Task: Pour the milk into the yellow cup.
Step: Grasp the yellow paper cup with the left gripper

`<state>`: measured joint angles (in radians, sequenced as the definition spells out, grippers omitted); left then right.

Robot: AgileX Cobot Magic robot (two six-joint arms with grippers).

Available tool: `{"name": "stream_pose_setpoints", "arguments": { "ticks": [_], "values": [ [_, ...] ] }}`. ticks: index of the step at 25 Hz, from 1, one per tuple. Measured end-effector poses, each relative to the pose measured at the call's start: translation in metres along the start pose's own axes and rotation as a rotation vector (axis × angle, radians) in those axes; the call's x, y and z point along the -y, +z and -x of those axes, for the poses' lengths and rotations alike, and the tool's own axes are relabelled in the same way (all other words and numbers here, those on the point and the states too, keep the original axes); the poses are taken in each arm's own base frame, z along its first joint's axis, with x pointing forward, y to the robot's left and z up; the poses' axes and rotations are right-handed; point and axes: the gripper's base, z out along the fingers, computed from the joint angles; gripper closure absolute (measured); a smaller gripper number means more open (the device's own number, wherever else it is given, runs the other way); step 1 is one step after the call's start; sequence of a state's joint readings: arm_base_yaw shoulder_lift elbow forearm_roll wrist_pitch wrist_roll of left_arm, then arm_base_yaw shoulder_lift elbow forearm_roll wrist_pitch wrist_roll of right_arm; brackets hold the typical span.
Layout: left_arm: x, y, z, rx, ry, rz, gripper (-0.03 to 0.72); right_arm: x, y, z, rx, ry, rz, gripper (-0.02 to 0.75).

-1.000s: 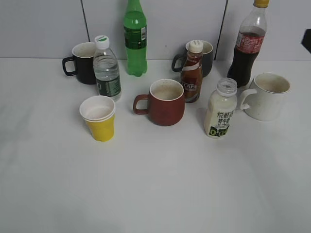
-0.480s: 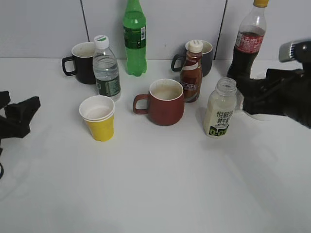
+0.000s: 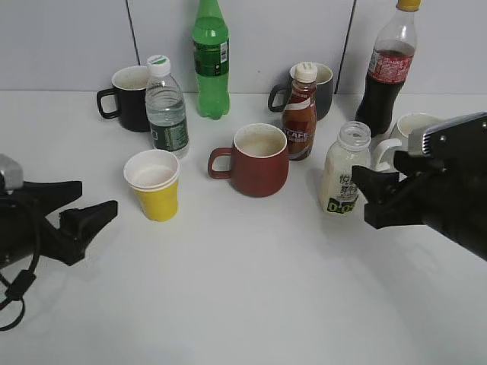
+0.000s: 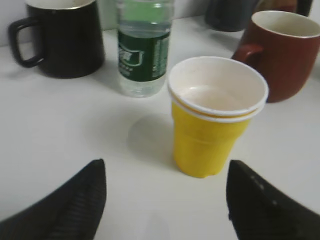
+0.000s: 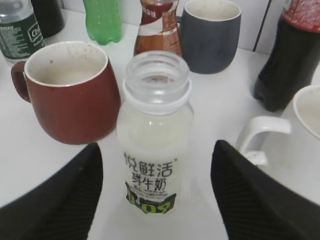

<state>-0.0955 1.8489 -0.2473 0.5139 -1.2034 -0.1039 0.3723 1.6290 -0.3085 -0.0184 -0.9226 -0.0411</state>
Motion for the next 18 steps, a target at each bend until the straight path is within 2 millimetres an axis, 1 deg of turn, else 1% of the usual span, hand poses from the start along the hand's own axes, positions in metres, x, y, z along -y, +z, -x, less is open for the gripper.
{"name": "stream_pose_setpoints", "arguments": {
  "ticks": [1,4,5,8,14,18],
  "values": [
    [0.000,0.000,0.000,0.000,0.000,0.000,0.120,0.000,0.002,-0.002,0.005,0.001,0.002,0.230],
    [0.000,0.022,-0.004,-0.006,0.051,-0.127,0.120,-0.001,0.007,-0.010,0.018,0.009,0.006,0.231],
    [0.000,0.022,-0.004,-0.006,0.051,-0.127,0.120,-0.001,0.009,-0.011,0.025,0.011,0.005,0.231],
    [-0.001,0.038,-0.009,-0.013,0.087,-0.215,0.120,-0.001,0.011,-0.013,0.058,0.016,0.005,0.231],
    [-0.008,0.058,-0.009,0.003,0.091,-0.255,0.113,-0.001,0.013,-0.014,0.092,0.019,0.003,0.234],
    [-0.012,0.073,-0.015,-0.002,0.081,-0.294,0.097,-0.001,0.013,-0.014,0.098,0.021,-0.001,0.234]
  ]
}}
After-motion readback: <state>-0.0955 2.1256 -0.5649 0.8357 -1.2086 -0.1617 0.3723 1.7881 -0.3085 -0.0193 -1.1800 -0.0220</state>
